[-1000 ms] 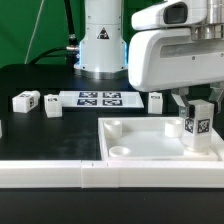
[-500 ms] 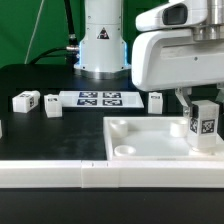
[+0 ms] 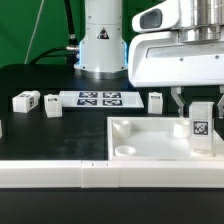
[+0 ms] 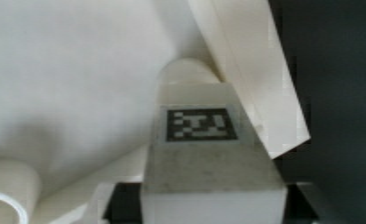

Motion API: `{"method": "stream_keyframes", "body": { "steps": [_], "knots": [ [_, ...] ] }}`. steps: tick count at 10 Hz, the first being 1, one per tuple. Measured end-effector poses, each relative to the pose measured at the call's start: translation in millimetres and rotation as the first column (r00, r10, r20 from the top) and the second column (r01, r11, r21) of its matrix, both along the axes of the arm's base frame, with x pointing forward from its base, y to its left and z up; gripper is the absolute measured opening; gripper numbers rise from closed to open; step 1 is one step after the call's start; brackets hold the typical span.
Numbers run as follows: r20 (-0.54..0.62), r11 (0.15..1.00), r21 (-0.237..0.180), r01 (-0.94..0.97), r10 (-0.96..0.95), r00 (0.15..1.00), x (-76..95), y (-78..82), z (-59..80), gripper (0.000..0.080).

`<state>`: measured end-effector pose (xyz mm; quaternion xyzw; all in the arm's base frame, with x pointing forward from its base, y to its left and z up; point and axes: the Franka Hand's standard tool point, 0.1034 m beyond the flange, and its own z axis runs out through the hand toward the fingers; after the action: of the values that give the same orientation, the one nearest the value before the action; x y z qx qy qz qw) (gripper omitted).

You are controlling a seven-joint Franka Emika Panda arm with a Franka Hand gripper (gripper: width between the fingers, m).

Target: Assemble one leg

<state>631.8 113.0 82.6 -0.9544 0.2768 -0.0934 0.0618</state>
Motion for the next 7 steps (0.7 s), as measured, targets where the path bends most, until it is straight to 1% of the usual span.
{"method": "stream_keyframes", "body": {
  "steps": [2, 3, 4, 5, 6, 7],
  "knots": [
    [-0.012, 0.980, 0.034, 0.195, -0.195, 0.981, -0.1, -1.8, -0.1, 0.0292],
    [-0.018, 0.973, 0.043, 0.228, -0.227, 0.974, -0.3, -2.1, -0.1, 0.0292],
    [-0.030, 0.952, 0.060, 0.300, -0.299, 0.954, -0.7, -3.1, -0.1, 0.0292],
    [-0.032, 0.952, 0.063, 0.300, -0.299, 0.954, -1.0, -2.6, -0.4, 0.0292],
    [-0.025, 0.968, 0.053, 0.247, -0.246, 0.969, -1.0, -1.5, -0.3, 0.0396],
    [-0.020, 0.976, 0.048, 0.213, -0.212, 0.977, -0.8, 0.6, 0.2, 0.0542]
  ]
}}
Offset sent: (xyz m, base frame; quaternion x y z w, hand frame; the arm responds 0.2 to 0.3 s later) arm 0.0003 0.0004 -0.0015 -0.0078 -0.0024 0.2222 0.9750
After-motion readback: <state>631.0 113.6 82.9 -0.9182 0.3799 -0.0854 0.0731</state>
